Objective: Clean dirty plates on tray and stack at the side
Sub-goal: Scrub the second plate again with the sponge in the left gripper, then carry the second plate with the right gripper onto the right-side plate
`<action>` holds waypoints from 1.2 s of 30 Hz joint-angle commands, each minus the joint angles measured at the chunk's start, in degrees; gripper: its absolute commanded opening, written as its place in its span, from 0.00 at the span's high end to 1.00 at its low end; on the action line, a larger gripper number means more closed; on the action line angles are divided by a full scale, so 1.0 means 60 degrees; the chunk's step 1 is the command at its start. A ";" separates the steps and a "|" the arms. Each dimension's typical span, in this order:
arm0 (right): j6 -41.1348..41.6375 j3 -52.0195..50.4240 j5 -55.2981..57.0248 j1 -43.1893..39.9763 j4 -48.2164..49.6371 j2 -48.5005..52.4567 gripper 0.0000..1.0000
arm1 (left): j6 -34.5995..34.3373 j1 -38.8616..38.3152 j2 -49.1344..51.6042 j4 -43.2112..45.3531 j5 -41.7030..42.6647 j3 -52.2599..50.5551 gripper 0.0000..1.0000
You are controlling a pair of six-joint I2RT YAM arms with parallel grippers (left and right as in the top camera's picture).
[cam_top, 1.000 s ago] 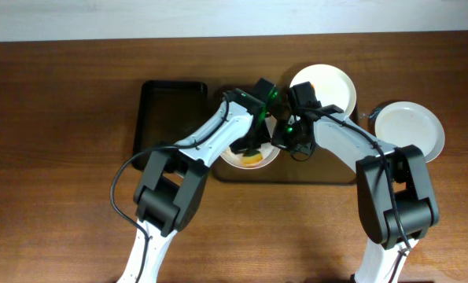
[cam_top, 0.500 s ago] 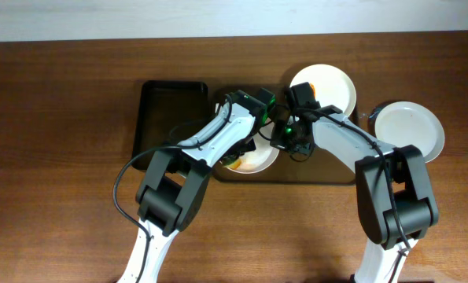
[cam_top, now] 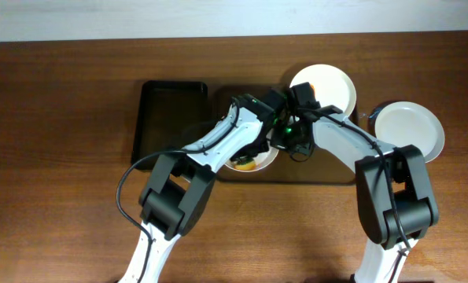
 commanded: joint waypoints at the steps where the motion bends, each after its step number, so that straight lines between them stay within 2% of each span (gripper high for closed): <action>1: 0.0135 -0.0193 0.0328 0.0015 -0.0007 0.0091 0.96 | -0.1024 0.0051 0.0408 -0.0295 -0.2379 -0.0226 1.00; 5: 0.0135 -0.0193 0.0324 0.0015 -0.0007 0.0091 0.96 | -0.0969 0.0062 0.0350 -0.0372 -0.3056 0.0379 1.00; 6: 0.0135 -0.0193 0.0324 0.0015 -0.0007 0.0091 0.96 | -0.0576 0.0087 0.0335 -0.0368 -0.3053 0.0754 1.00; 8: 0.0135 -0.0193 0.0324 0.0015 -0.0004 0.0091 0.96 | 0.1239 0.0189 0.0335 -0.0372 -0.2743 0.2317 1.00; 9: 0.0131 -0.0193 0.0328 0.0011 -0.0004 0.0091 0.96 | 0.2550 0.0331 0.0335 -0.0386 -0.1902 0.3446 1.00; 10: 0.0131 -0.0193 0.0328 0.0007 0.0000 0.0091 0.96 | 0.3151 0.0510 0.0335 -0.0517 -0.1122 0.4178 1.00; 13: -0.0306 -0.0171 0.0313 0.0007 0.0066 0.0084 0.96 | 0.3548 0.1592 0.0335 -0.1515 0.1188 0.6430 1.00; 17: -0.1851 0.0244 0.0521 0.0000 -0.0350 -0.0659 0.96 | 0.3541 0.3271 0.0339 -0.3027 0.2412 0.7340 1.00; 22: -0.1869 0.0306 0.3639 0.0109 -0.1184 -0.2863 0.96 | 0.3541 0.4156 0.0346 -0.3297 0.2608 0.7155 1.00; 26: -0.2820 0.0302 0.7741 0.1260 -0.1614 -0.4375 0.96 | 0.3541 0.4160 0.0346 -0.2809 0.2605 0.6929 1.00; 32: -0.2816 0.0299 1.4655 0.4302 -0.1916 -0.4481 0.96 | 0.3541 0.4167 0.0470 -0.2688 0.2608 0.6929 1.00; 34: -0.2594 0.0299 1.5999 0.4874 -0.1920 -0.4481 0.96 | 0.3541 0.4167 0.0543 -0.2747 0.2637 0.6929 1.00; 36: -0.2572 0.0299 1.6269 0.5031 -0.1920 -0.4481 0.96 | 0.3541 0.4167 0.0627 -0.2765 0.2845 0.6929 1.00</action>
